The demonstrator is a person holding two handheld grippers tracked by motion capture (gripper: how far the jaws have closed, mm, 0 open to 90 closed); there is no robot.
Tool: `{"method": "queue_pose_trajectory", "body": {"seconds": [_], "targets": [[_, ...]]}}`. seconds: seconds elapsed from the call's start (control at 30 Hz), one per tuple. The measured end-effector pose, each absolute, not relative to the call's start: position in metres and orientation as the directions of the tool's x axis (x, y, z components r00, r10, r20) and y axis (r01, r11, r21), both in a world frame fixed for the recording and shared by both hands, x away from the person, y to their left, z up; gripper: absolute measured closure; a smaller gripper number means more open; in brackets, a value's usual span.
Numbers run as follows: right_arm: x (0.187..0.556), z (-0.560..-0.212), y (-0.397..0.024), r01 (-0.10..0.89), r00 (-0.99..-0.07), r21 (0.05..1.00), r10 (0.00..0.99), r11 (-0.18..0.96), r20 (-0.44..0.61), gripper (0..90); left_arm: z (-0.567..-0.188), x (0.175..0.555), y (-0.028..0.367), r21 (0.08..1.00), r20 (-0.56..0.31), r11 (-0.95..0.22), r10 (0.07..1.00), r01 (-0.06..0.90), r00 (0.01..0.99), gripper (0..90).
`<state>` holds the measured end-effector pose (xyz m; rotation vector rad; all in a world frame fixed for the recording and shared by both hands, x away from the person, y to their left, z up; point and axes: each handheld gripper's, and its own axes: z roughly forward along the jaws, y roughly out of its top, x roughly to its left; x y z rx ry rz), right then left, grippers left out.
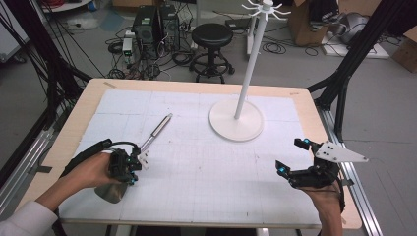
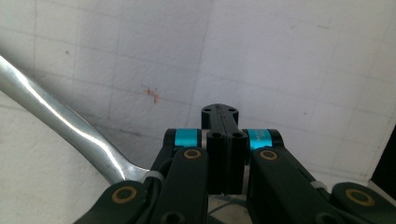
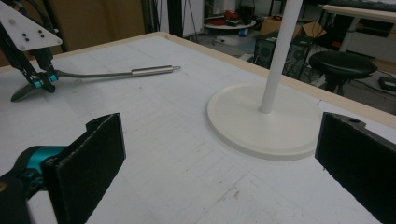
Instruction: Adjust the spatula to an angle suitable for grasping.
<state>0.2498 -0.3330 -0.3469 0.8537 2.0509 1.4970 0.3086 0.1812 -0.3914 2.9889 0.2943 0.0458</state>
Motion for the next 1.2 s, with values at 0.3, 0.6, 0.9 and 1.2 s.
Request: {"method": "queue_pose_trajectory", "body": {"seconds": [0.3, 0.6, 0.9, 1.2], "targets": [[0.249, -0.346, -0.334, 0.212, -0.699, 0.954, 0.715, 0.212, -0.004, 0.6, -0.392, 0.315, 0.194, 0.124, 0.017, -0.968, 0.220, 0.216, 0.975, 89.9], [0.250, -0.347, -0.335, 0.215, -0.700, 0.953, 0.714, 0.211, 0.000, 0.6, -0.387, 0.318, 0.200, 0.145, 0.019, -0.960, 0.246, 0.240, 0.969, 89.6], [0.249, -0.346, -0.333, 0.215, -0.701, 0.954, 0.713, 0.211, 0.000, 0.6, -0.362, 0.322, 0.193, 0.192, 0.047, -0.950, 0.261, 0.248, 0.964, 89.2], [0.249, -0.346, -0.333, 0.209, -0.703, 0.955, 0.711, 0.210, -0.003, 0.6, -0.349, 0.335, 0.185, 0.236, 0.048, -0.922, 0.326, 0.307, 0.944, 78.5]]}}
